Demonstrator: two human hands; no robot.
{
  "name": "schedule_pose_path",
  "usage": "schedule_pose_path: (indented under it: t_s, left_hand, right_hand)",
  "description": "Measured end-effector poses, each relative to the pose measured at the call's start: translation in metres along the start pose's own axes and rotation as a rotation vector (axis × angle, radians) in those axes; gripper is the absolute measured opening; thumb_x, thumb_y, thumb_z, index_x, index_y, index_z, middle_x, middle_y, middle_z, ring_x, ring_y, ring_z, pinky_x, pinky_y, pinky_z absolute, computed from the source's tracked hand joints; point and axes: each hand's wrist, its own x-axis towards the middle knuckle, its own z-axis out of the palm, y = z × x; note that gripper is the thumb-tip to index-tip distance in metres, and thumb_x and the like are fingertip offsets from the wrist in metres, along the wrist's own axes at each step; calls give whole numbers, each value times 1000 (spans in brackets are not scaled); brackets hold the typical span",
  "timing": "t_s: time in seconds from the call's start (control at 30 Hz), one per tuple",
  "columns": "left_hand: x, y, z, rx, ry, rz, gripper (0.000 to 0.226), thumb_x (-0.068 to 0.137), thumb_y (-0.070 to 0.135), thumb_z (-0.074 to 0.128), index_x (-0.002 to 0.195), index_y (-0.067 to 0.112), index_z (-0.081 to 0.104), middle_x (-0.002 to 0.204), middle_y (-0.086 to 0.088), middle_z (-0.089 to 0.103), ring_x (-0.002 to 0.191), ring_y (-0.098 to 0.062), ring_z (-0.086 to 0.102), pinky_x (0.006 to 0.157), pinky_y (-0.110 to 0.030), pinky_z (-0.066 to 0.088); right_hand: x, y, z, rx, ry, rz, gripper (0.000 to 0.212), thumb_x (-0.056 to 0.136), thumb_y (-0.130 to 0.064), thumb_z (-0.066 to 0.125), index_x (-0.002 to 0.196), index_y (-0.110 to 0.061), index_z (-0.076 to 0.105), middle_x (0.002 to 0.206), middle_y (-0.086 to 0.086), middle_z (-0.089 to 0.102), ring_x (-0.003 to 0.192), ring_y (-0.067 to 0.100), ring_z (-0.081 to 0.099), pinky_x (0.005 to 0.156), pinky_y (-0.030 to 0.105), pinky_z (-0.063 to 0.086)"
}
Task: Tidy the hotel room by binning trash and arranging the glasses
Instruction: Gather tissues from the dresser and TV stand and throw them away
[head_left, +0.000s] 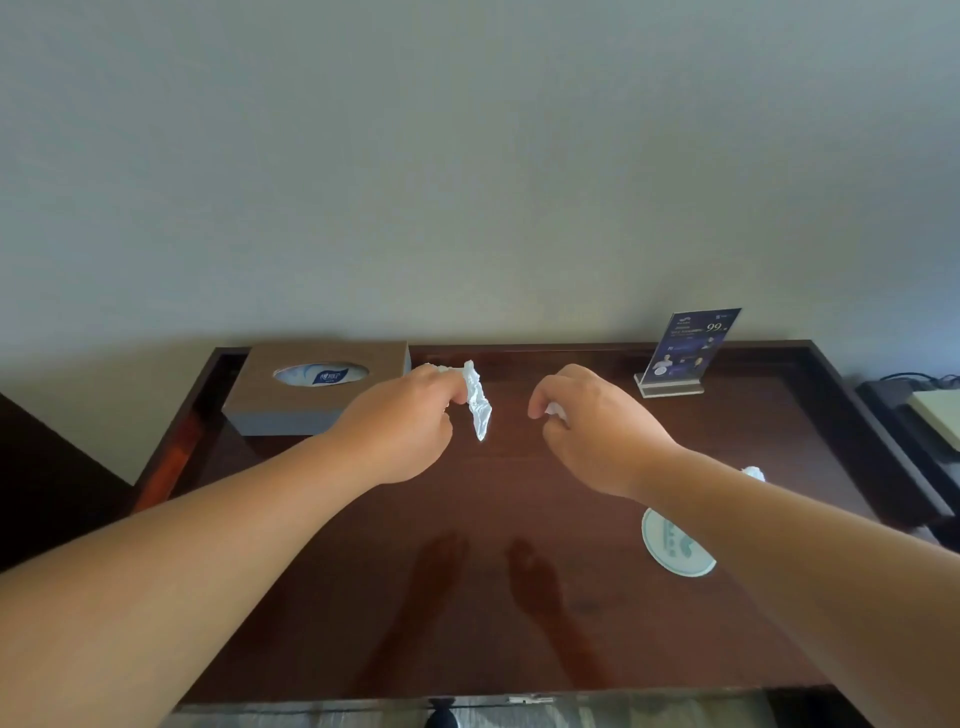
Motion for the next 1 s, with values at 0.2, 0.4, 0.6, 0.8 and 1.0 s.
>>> schedule_pose_path:
  t_s: [0.2, 0.4, 0.6, 0.8, 1.0]
  left_hand:
    - [45, -26, 22, 7, -59, 16, 26, 94, 19, 44, 117, 24, 53, 121, 4, 52, 93, -24, 57, 75, -34, 46]
    - [82, -54, 42, 4, -131, 13, 26, 94, 23, 41, 118, 28, 51, 124, 5, 47, 96, -21, 54, 75, -32, 38]
    - [111, -69, 60, -10, -160, 24, 29, 93, 25, 43, 121, 25, 51, 122, 3, 46, 93, -23, 55, 74, -32, 40]
    - [129, -74, 82, -22, -197, 11, 31, 93, 27, 43, 123, 26, 49, 129, 2, 43, 102, -26, 56, 80, -38, 47]
    - [142, -74, 100, 5, -222, -22, 32, 94, 26, 41, 126, 23, 46, 131, -1, 42, 101, -29, 57, 73, -36, 44]
  right_hand:
    - [26, 10, 12, -14, -38, 76, 22, 92, -16, 45, 103, -24, 62, 111, -9, 49, 88, 14, 53, 72, 26, 40]
    - [59, 14, 22, -27, -62, 149, 23, 89, -15, 45, 100, -25, 63, 108, -9, 50, 89, 16, 53, 76, 28, 43]
    - [84, 22, 37, -25, -81, 190, 23, 89, -15, 45, 99, -26, 63, 102, -11, 46, 88, 15, 51, 76, 28, 41]
    - [97, 33, 49, -10, -139, 207, 22, 89, -16, 46, 99, -27, 63, 105, -10, 49, 94, 17, 54, 80, 30, 44]
    - [105, 47, 58, 19, -158, 226, 24, 88, -15, 45, 97, -28, 63, 107, -9, 51, 94, 16, 54, 80, 29, 44]
